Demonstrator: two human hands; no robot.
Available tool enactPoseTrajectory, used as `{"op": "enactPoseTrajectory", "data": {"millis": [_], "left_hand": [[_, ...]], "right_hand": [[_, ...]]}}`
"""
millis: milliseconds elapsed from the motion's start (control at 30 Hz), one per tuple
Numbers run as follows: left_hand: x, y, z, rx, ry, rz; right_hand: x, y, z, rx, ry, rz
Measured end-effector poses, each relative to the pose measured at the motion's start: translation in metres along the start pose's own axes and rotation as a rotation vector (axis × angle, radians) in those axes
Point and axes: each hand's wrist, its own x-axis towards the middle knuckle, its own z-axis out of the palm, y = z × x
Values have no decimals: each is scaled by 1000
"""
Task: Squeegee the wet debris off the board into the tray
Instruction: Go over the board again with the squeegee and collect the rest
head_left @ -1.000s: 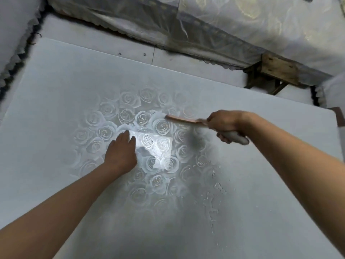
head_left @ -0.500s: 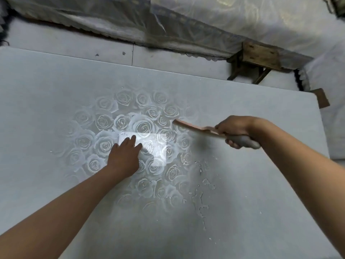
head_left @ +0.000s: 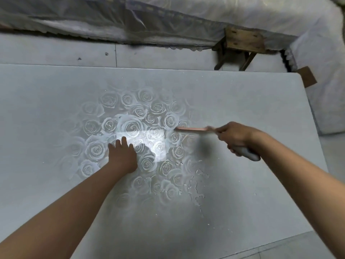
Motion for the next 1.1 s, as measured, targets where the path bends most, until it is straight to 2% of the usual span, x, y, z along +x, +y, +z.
{"op": "enactPoseTrajectory", "data": {"millis": [133,267,333,467,567,700,800,967,1100], "left_hand": [[2,5,2,7,-38,-17],[8,4,2,-79,-66,-17],[10,5,3,-97,-85,-24],[12,8,3,-91,-134,-52],[12,8,-1,-93,-151,-64],[10,10,-5,-76,-171,-71],[7,11,-8,-60,-174,-89],[1,3,-23,52,-55,6],[8,-15,-38,18,114,35]], "right_hand": [[-19,28,56,-9,52,-34],[-59,46,87,-18,-72,-19],[-68,49,76,18,-107,-12],[-28,50,27,110,42,-18],[-12,50,31,112,39,13],[-61,77,92,-64,-29,-73],[-86,81,100,-147,-90,-80],[-50,19,40,-236,5,-250],[-6,-58,0,-339,89,-345]]}}
